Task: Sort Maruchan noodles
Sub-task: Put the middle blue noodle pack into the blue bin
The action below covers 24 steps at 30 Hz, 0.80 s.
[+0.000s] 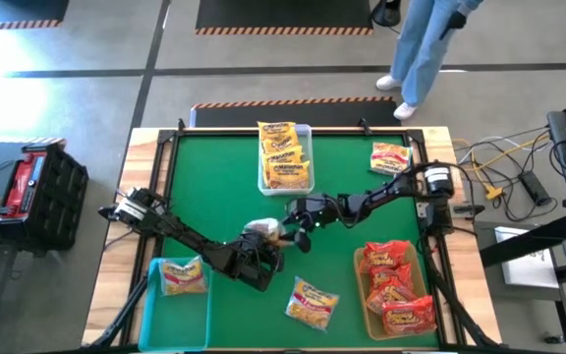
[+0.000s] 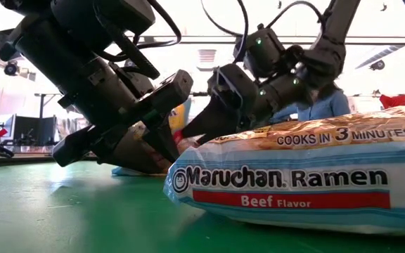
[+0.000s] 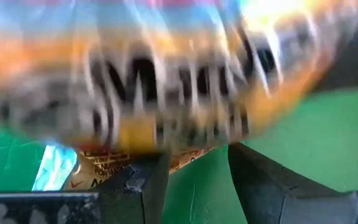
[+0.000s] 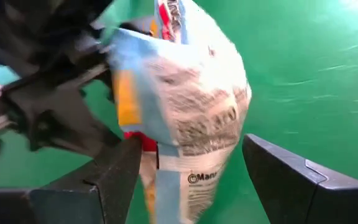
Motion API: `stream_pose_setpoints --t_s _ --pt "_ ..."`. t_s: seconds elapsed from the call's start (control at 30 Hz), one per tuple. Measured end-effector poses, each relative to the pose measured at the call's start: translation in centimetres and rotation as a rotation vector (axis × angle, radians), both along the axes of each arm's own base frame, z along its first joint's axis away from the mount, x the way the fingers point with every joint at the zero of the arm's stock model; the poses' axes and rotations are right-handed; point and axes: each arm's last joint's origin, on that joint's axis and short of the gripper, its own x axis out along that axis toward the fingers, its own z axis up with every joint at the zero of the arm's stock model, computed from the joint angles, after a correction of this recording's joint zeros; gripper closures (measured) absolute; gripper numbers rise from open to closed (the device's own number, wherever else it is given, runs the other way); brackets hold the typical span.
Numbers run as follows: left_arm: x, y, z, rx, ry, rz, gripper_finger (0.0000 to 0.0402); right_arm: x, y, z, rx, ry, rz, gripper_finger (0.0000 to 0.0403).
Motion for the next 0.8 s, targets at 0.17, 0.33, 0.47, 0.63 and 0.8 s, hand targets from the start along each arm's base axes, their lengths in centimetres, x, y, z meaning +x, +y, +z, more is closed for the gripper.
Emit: stream_pose_setpoints --t_s 0.17,0.33,0.47,0.63,0.8 --pt "0.0 0.0 0.0 0.002 0.003 0.0 0.0249 0.9 0.2 -1.3 0.088 -0.011 0.026 0.0133" --pt "0.0 0.1 0.0 0.004 0.006 0.0 0.0249 1.9 0.4 -1.6 0.132 -0.01 0.096 0.0135" --pt "-0.1 0.1 0.0 0.006 0.01 -0.001 0.0249 2.3 0.6 -1.5 0.139 -0.012 0.117 0.0153" --pt "0.0 0.1 0.0 0.0 0.003 0.005 0.0249 2.1 0.6 -1.4 0.136 -0.01 0.12 0.0188" --pt "0.0 0.1 0.0 -0.002 -0.001 0.007 0.0249 2.0 0.7 -1.5 0.142 0.001 0.123 0.0218"
